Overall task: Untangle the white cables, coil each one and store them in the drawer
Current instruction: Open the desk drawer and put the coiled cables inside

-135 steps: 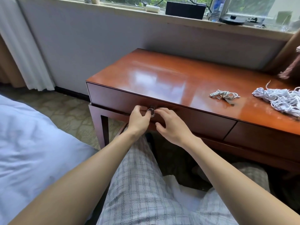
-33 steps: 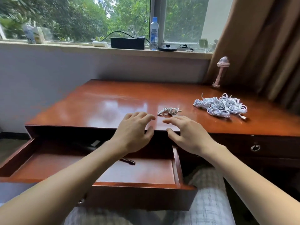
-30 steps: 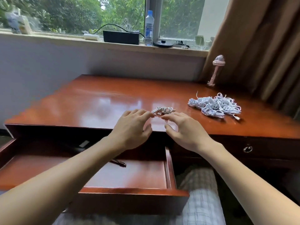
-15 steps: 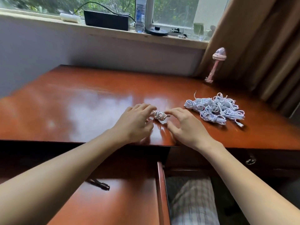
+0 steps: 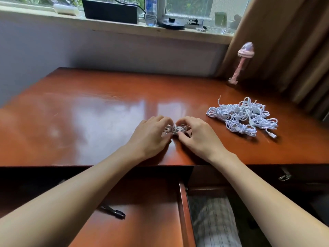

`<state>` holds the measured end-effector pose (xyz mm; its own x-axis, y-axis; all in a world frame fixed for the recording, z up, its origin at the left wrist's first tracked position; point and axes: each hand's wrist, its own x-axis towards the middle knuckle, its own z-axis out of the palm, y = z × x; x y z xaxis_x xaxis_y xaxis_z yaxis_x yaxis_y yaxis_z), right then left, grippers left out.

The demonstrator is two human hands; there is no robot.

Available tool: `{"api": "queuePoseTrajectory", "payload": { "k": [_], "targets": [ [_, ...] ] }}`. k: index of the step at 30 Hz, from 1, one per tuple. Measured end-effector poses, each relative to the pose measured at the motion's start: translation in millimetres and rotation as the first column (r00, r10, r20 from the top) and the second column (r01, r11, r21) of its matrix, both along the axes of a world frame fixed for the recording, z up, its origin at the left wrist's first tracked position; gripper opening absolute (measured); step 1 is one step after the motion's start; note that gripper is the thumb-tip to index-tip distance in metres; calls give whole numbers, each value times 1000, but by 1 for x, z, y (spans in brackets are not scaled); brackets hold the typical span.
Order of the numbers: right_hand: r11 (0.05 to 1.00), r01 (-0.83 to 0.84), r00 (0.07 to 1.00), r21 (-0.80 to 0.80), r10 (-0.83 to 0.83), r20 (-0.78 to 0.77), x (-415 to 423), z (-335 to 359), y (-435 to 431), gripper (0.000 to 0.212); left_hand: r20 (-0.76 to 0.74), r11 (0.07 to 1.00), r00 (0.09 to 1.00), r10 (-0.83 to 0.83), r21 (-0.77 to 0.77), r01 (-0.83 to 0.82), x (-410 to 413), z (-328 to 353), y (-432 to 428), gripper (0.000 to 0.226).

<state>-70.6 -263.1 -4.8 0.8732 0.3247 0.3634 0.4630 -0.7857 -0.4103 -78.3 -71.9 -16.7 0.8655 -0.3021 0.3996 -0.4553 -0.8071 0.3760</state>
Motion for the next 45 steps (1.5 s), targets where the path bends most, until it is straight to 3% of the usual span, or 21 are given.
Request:
{"api": "queuePoseTrajectory", "payload": {
  "k": [8,15,23,28,32,37,45],
  "targets": [
    [998,-56,998,34,55,25,-43,-3,7,28,75,996,997,-6,-93,14,-45,2,12,17],
    [988,-145,989,57,143,42,-112,-3,10,28,130,999,991,21,-47,-15,-123,1,22,23],
    [953,-290,955,-84,282,-96,-156,-12,-3,27,-121,1000,993,2,-2,-2,-182,-4,24,19],
    [920,-371,912,-127,335,-235,-170,-27,-7,26,-296,999,955,-19,39,32,-194,-17,26,17],
    [903,-372,913,-213,316,-256,-169,-36,-8,26,-418,997,908,-10,65,40,-197,-26,29,19],
    [910,-338,896,-240,234,-376,-168,-40,-12,40,-511,997,859,-29,43,59,-198,-26,26,30],
    [884,-387,858,-262,241,-453,-172,-39,-11,31,-567,992,822,-56,62,111,-199,-26,23,19]
  ]
}}
